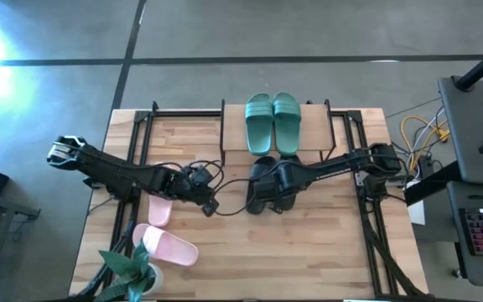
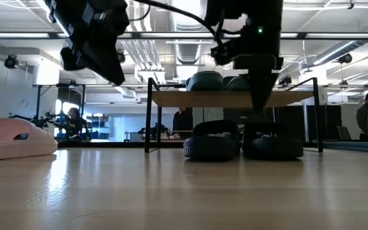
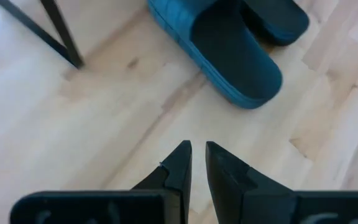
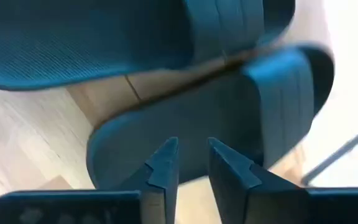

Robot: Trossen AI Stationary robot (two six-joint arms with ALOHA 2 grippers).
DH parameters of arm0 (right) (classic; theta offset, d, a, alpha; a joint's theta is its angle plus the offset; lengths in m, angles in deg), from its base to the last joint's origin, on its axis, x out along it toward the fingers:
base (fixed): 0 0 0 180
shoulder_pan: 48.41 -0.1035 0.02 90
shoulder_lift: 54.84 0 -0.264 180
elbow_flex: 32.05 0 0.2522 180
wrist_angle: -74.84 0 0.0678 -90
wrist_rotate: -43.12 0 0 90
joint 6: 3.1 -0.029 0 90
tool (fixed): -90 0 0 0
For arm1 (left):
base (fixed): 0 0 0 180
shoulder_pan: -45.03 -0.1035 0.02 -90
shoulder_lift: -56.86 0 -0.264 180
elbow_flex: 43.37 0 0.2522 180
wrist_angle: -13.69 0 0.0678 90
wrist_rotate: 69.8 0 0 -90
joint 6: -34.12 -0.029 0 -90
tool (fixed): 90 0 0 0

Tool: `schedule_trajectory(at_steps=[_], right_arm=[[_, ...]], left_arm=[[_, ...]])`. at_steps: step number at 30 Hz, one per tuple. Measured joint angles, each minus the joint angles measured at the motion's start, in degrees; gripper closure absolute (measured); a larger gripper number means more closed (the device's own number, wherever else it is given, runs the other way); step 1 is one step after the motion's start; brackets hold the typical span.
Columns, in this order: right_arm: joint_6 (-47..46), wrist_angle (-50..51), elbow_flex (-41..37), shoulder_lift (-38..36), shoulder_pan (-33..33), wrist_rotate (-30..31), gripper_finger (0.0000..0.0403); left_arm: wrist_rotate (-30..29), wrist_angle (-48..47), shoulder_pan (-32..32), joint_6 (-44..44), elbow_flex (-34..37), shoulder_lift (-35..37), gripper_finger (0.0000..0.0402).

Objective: Pick and place slides into the shelf
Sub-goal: Adjust the black slide on the shelf

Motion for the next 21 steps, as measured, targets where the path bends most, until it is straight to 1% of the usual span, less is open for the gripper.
schedule_trajectory(at_steps=[3,7,12,15,21], right_arm=[[-2.52,1.07,-0.69,-0.02,-0.07,-2.04,0.0345],[-6.46,0.80,-3.13,-0.06,-0.10,-6.65,0.0359],[-10.76,0.38,-6.98,-0.06,-0.31,-8.22,0.0375],[-11.40,-1.88,-8.77,-0.06,-0.62,-9.29,0.0376],[-11.64,-7.41,-9.14,-0.06,-1.21,-9.38,0.0377]], left_arm=[[2.50,6.60,0.04,2.49,3.59,-0.02,0.0369],[3.82,15.45,0.33,5.20,7.84,-0.02,0.0369],[5.67,21.97,0.61,6.70,11.27,-0.02,0.0369],[6.15,23.63,0.70,8.59,12.60,-0.02,0.0369],[6.26,23.82,0.70,8.82,12.95,-0.02,0.0369]])
